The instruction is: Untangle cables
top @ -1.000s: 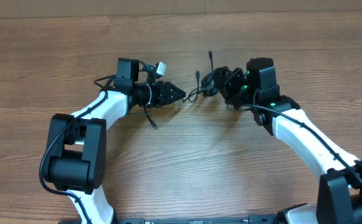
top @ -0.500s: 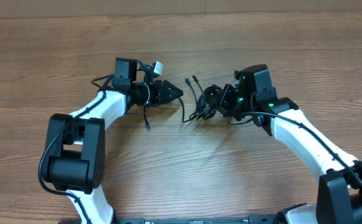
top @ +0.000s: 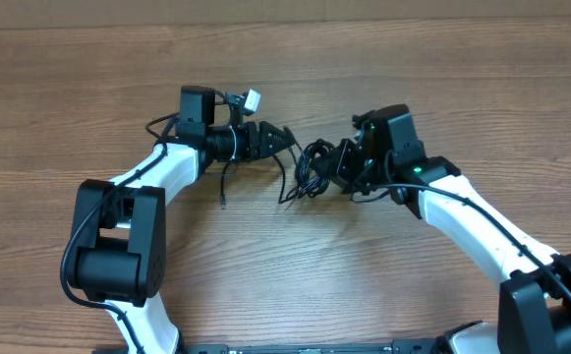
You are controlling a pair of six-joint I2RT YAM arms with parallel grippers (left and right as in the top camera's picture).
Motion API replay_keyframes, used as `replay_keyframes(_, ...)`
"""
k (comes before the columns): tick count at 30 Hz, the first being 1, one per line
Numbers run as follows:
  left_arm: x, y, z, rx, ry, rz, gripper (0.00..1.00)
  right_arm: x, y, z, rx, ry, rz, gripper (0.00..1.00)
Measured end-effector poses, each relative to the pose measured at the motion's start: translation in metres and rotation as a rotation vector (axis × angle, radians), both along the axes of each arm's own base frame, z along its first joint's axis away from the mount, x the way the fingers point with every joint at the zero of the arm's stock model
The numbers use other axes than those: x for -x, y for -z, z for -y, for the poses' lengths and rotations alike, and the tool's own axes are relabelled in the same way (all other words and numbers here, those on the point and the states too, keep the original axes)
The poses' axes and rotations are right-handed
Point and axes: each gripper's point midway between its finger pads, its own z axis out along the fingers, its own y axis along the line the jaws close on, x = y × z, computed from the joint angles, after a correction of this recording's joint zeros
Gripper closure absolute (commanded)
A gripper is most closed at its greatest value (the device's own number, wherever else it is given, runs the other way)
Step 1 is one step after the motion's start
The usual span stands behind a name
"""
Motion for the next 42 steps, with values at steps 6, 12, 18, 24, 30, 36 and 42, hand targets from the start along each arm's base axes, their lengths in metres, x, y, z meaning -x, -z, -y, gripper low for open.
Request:
replay_keyframes(6,0.002,-0.002,0.001,0.015,0.009,-0.010,0.51,0.012,0.001,-0.016,0.008,-0.047,0.001,0.96)
replay_keyframes(12,0.002,-0.003,0.001,0.018,0.010,-0.007,0.52,0.018,0.007,-0.015,0.037,-0.047,-0.020,0.96)
replay_keyframes(18,-0.002,-0.003,-0.007,0.018,-0.010,-0.006,0.55,0.020,0.016,-0.007,0.086,-0.020,-0.045,0.96)
replay_keyframes(24,-0.008,-0.003,-0.018,0.018,-0.038,-0.006,0.58,0.019,0.015,-0.007,0.085,-0.020,-0.042,0.96)
replay_keyframes(30,-0.009,-0.002,-0.019,0.016,-0.045,-0.012,0.42,0.011,0.008,-0.011,0.063,-0.018,0.006,0.96)
replay_keyframes(36,-0.010,0.000,-0.021,0.008,-0.064,-0.030,0.42,0.008,0.004,-0.015,0.050,-0.022,0.029,0.96)
replay_keyframes(42,-0.011,0.001,-0.021,0.029,-0.114,-0.134,0.64,0.016,0.004,-0.025,0.050,-0.053,0.030,0.96)
